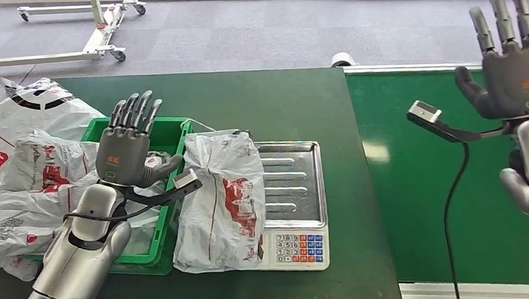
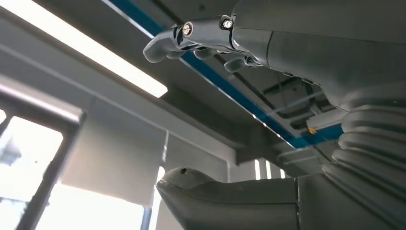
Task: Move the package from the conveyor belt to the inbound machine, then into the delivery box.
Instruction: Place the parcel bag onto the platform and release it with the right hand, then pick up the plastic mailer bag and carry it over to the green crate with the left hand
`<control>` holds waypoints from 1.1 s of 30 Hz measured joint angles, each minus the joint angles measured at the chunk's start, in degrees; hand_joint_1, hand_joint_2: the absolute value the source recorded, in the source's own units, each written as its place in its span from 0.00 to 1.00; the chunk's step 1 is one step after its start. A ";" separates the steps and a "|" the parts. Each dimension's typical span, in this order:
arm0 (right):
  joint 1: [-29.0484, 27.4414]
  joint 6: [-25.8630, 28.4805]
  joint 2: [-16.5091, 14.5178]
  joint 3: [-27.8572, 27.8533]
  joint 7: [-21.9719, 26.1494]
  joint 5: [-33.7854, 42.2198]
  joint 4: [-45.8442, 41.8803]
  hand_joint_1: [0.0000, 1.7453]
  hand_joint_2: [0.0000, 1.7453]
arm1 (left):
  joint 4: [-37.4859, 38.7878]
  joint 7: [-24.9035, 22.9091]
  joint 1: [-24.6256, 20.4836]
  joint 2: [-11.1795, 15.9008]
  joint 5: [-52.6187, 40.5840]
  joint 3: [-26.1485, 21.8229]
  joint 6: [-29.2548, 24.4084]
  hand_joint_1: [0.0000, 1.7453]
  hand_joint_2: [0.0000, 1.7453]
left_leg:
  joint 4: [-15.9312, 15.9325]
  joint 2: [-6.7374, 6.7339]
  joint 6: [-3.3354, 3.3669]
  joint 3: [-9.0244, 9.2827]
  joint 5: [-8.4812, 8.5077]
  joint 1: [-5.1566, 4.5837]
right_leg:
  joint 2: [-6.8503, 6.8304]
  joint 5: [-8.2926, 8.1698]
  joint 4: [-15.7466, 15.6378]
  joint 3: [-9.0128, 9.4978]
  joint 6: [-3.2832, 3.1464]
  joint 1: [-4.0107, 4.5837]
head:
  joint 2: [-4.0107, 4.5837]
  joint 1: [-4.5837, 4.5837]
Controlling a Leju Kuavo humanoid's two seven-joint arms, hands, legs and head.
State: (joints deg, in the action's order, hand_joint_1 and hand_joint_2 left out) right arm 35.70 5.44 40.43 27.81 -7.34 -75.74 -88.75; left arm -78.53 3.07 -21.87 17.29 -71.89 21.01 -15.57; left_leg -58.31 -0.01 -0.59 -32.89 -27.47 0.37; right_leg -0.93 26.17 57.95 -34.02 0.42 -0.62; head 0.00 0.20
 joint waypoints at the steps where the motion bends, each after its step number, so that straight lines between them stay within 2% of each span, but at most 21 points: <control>1: -1.87 -1.23 2.04 -2.08 0.37 1.60 -2.01 0.00 1.00 | 1.04 0.00 -0.03 0.58 0.33 0.27 0.26 0.00 1.00 | 0.02 -0.04 0.00 -0.04 0.00 -0.01 | 0.03 0.00 0.00 -0.05 0.00 0.00 | 0.00 -0.01; 5: -6.44 -4.13 7.93 -8.92 0.95 5.09 -8.05 0.00 1.00 | 4.41 0.06 -0.11 1.90 0.74 1.28 1.27 0.00 1.00 | 0.05 -0.27 0.00 -0.07 0.00 -0.01 | 0.22 0.00 0.00 -0.17 0.00 0.00 | 0.00 0.01; 8: -10.00 -5.60 12.36 -13.76 0.82 9.13 -11.96 0.00 1.00 | 6.99 1.10 -0.21 2.63 2.16 2.51 4.63 0.00 1.00 | 0.05 -0.24 0.01 -0.08 0.01 -0.02 | 0.21 0.00 0.00 -0.19 0.00 -0.02 | 0.00 0.01; 11: -14.48 -6.42 16.79 -20.03 1.29 13.95 -15.38 0.00 1.00 | 10.40 4.06 -0.78 3.53 6.26 3.91 8.49 0.00 1.00 | 0.05 -0.20 0.01 -0.10 0.01 -0.02 | 0.19 0.00 0.00 -0.20 0.00 -0.01 | 0.00 0.01; 14: -21.40 -5.92 19.36 -27.13 1.36 15.22 -18.13 0.00 1.00 | 14.12 7.60 -3.21 3.68 12.84 5.71 13.74 0.00 1.00 | 0.04 -0.16 0.01 -0.12 0.01 -0.01 | 0.15 0.00 0.00 -0.18 0.00 0.00 | 0.00 -0.01; 18: -31.11 -4.52 20.00 -35.20 1.34 14.23 -20.70 0.00 1.00 | 17.61 9.43 -8.09 3.61 21.08 8.32 22.00 0.00 1.00 | 0.03 -0.07 0.02 -0.16 0.02 -0.03 | 0.08 -0.01 0.00 -0.15 0.02 -0.03 | 0.00 -0.01; 21: -34.73 -4.05 20.00 -37.88 1.32 13.78 -21.63 0.00 1.00 | 18.64 9.39 -10.26 3.63 22.72 9.59 23.55 0.00 1.00 | 0.03 -0.13 0.03 -0.14 0.02 -0.05 | 0.14 -0.03 0.00 -0.15 0.04 -0.06 | 0.00 0.01; 27: -35.77 -4.74 19.65 -39.01 1.01 12.03 -21.96 0.00 1.00 | 19.41 8.86 -13.18 4.26 28.55 11.82 26.90 0.00 1.00 | 0.03 -0.11 0.06 -0.15 0.08 -0.05 | 0.10 -0.03 0.01 -0.15 0.05 -0.05 | 0.00 0.00; 33: -34.58 -4.87 18.19 -36.58 1.04 9.60 -20.72 0.00 1.00 | 18.04 5.72 -20.27 5.51 30.99 14.36 27.91 0.00 1.00 | 0.02 -0.05 0.08 -0.21 0.12 -0.03 | 0.06 -0.06 0.02 -0.13 0.08 -0.04 | 0.00 0.00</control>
State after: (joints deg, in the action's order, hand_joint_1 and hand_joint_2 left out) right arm 1.11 0.57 58.62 -8.77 -6.30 -66.14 -109.47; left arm -60.50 8.79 -42.14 22.80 -40.89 35.37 12.34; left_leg -58.28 -0.05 -0.51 -33.11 -27.35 0.34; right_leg -0.88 26.11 57.98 -34.16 0.50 -0.66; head 0.00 0.20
